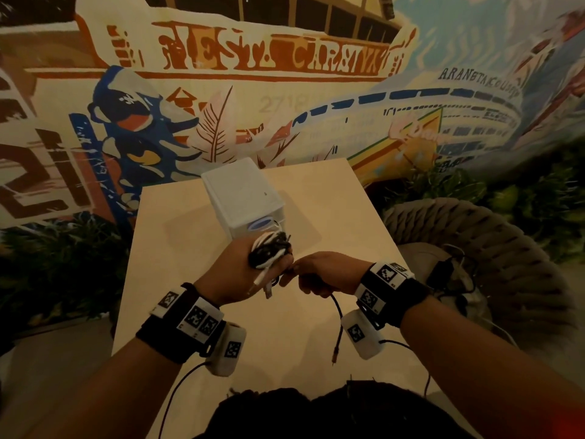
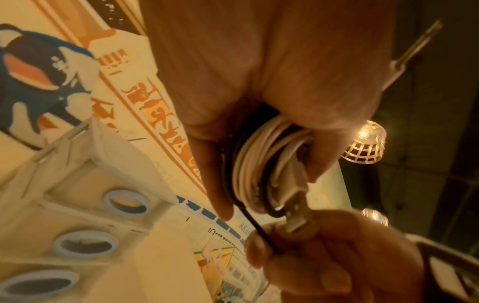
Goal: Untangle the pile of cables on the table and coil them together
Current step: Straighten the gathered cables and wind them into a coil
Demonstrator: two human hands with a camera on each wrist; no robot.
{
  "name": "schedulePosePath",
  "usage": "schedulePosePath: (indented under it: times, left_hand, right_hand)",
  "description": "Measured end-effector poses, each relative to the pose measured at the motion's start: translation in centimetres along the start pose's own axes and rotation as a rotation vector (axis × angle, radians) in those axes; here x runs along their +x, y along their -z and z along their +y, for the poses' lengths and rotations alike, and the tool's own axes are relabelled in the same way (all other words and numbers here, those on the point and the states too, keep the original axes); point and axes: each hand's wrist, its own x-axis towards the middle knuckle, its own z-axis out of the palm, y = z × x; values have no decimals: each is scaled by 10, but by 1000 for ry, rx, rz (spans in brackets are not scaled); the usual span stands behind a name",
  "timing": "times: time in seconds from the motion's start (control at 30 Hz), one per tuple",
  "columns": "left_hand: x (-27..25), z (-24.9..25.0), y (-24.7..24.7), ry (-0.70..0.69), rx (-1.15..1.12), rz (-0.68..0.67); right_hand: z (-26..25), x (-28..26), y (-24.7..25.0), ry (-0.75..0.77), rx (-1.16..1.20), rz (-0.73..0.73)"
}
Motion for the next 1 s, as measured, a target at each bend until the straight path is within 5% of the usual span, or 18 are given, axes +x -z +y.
schedulePosePath:
  times: [0.1,0.27,0.57,1.0]
  left_hand:
    - [2,-4,-8,-17,256,3]
    - [5,0,-21,-22,657,-296]
    - [0,7,-31,18,813,-386]
    - [-6,6,-57,191,904,-337]
  right_hand:
    - [1,0,-4,-6,171,20]
    - [3,4,-5,-92,221,-15]
    - [-1,-1,0,-84,-78,-108]
    - [-2,16,-32,-113,-750,45]
